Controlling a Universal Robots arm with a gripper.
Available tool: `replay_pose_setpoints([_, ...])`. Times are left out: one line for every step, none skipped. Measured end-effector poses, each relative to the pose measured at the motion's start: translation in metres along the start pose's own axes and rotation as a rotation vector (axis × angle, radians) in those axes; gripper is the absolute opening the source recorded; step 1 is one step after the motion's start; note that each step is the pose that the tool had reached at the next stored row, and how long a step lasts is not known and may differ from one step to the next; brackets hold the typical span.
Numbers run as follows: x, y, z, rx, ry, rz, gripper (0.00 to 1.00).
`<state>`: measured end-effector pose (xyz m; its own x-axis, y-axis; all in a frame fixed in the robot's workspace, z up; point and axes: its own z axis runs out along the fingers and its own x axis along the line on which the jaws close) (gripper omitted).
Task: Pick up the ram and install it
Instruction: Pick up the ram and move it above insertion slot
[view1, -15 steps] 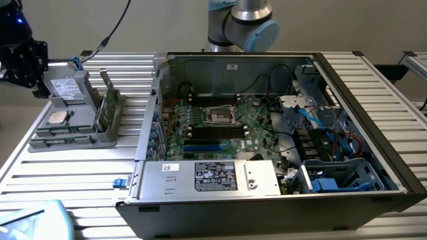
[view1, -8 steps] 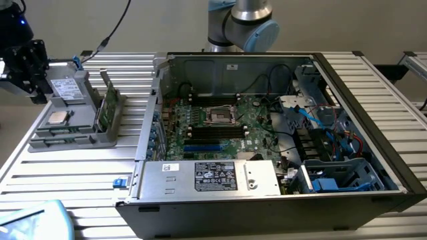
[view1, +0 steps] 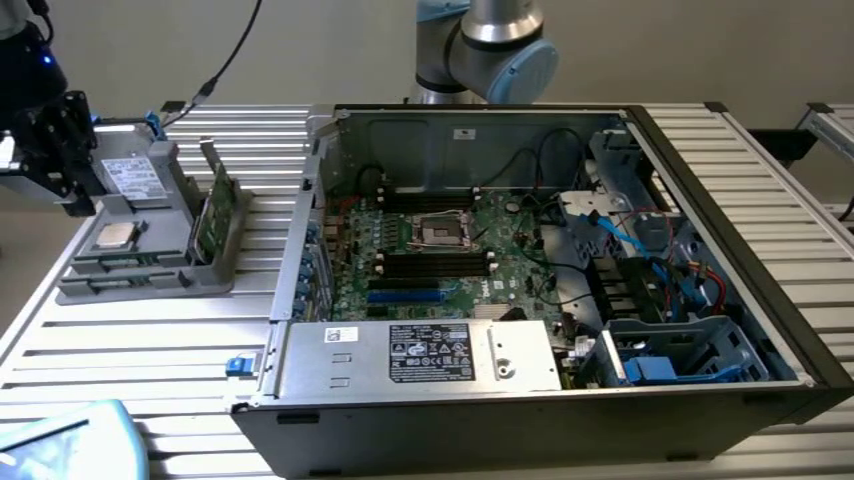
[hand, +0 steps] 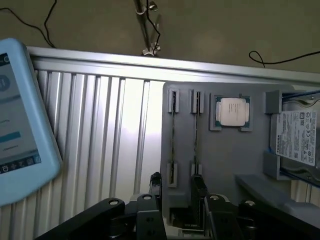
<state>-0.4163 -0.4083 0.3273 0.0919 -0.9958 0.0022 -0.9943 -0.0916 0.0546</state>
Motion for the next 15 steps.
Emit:
replay_pose_setpoints([0.000, 0.0003, 0.0019, 0.0001, -0.0005, -0.004, 0.37])
replay_pose_setpoints([0.000, 0.0005, 0.0037, 0.0001, -0.0009, -0.008, 0.37])
replay_pose_setpoints([0.000, 0.0006, 0.0055, 0.0001, -0.0012, -0.010, 0.37])
replay_pose_setpoints([0.000, 0.0006, 0.0073, 0.0001, -0.0013, -0.012, 0.37])
replay_pose_setpoints([0.000, 0.0005, 0.0092, 0.0000, -0.0014, -0.014, 0.37])
replay_pose_setpoints([0.000, 0.0005, 0.0110, -0.0003, -0.0013, -0.015, 0.37])
replay_pose_setpoints([0.000, 0.0004, 0.0128, -0.0004, -0.0012, -0.017, 0.37])
replay_pose_setpoints([0.000, 0.0002, 0.0146, -0.0004, -0.0012, -0.018, 0.37])
replay_pose_setpoints([0.000, 0.0001, 0.0165, -0.0003, -0.0012, -0.019, 0.37])
replay_pose_setpoints([0.000, 0.0000, 0.0182, -0.0004, -0.0011, -0.020, 0.37])
replay_pose_setpoints([0.000, -0.0001, 0.0200, -0.0004, -0.0010, -0.020, 0.37])
replay_pose_setpoints([0.000, -0.0002, 0.0220, -0.0004, -0.0010, -0.021, 0.37])
replay_pose_setpoints([0.000, -0.0003, 0.0238, -0.0006, -0.0010, -0.022, 0.37])
replay_pose_setpoints([0.000, -0.0004, 0.0256, -0.0010, -0.0009, -0.023, 0.37])
replay_pose_setpoints([0.000, -0.0005, 0.0274, -0.0013, -0.0011, -0.023, 0.37])
